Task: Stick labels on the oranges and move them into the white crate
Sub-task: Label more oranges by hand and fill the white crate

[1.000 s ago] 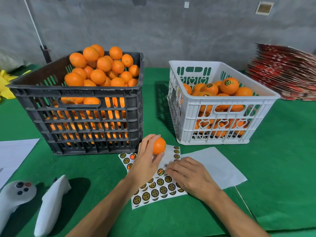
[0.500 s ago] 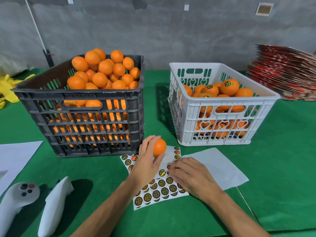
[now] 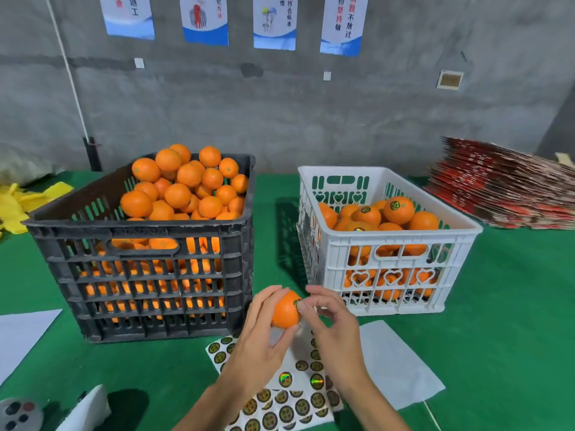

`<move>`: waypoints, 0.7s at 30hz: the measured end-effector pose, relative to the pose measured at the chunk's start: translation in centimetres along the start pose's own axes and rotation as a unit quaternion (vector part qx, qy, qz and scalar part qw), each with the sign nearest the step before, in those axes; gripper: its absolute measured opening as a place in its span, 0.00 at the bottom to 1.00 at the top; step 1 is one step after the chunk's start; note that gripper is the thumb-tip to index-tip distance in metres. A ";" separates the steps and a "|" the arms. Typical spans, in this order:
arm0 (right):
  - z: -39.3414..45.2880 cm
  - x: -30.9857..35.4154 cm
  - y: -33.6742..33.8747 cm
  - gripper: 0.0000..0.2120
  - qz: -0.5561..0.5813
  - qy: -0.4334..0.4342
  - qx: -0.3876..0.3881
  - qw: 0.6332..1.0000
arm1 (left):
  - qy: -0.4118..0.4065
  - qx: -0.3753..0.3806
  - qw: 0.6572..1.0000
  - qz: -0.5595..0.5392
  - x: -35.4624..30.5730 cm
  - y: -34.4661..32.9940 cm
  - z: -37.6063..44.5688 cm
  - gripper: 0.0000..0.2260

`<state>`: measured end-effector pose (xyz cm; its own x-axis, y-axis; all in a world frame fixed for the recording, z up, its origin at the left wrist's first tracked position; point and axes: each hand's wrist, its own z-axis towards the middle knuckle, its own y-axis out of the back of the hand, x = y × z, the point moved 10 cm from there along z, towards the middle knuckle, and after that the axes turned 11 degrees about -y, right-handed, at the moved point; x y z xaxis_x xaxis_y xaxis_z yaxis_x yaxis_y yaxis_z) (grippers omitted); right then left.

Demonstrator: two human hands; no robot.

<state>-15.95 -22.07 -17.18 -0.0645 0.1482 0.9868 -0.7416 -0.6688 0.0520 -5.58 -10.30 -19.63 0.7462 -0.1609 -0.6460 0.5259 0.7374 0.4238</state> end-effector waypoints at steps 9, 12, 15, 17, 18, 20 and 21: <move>2.5 7.0 1.7 0.35 0.101 -0.013 0.037 0.994 | -0.118 -0.055 0.991 -0.038 -7.0 2.5 7.4 0.30; 3.9 9.6 2.3 0.26 0.083 -0.016 0.063 0.994 | -0.148 -0.033 0.988 -0.044 -9.6 1.6 11.2 0.30; 5.7 11.4 3.8 0.24 0.128 -0.010 0.047 0.991 | -0.150 0.007 0.988 -0.047 -11.4 0.4 14.8 0.30; 6.9 13.2 5.4 0.23 0.107 0.028 0.000 0.994 | -0.144 0.039 0.988 -0.028 -12.3 -0.4 17.1 0.28; 7.6 14.0 6.3 0.23 0.073 0.049 -0.040 0.995 | -0.147 0.052 0.988 -0.002 -12.7 -0.6 18.1 0.28; 8.7 15.2 8.1 0.24 -0.024 0.079 -0.144 0.986 | -0.157 0.067 0.983 0.063 -13.3 -0.6 19.8 0.26; 9.0 15.8 8.8 0.26 -0.089 0.091 -0.195 0.973 | -0.155 0.069 0.981 0.092 -13.3 -0.3 20.3 0.25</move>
<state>-17.46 -32.22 0.21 -0.0024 0.3873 0.9219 -0.9461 -0.2994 0.1233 -7.41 -21.68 1.74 0.9108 -0.2404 -0.3357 0.4047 0.6807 0.6107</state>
